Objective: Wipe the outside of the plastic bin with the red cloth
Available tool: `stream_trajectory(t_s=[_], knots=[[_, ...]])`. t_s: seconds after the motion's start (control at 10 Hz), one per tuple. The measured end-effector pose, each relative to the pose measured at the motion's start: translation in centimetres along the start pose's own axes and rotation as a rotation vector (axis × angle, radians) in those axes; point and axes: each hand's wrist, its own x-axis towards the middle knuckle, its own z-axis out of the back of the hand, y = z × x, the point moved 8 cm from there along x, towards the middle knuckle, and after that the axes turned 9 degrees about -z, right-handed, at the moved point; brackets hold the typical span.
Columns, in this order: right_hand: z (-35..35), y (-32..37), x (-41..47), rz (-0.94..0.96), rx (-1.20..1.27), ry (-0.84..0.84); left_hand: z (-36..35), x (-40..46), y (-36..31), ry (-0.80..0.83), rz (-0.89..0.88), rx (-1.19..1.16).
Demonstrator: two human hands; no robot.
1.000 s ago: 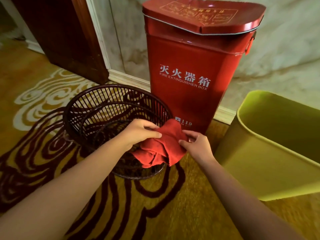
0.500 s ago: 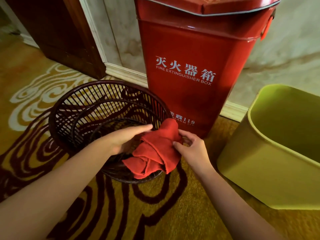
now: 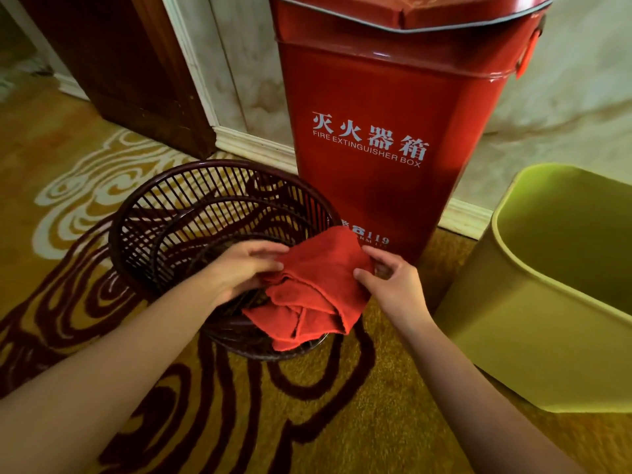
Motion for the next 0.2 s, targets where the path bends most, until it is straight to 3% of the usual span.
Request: stream_trajectory(t_s=[0.2], knots=[[0.2,1.3,0.6,-0.038,-0.068,0.032,1.1,-0.9,-0.6,0.028,0.082,0.017]])
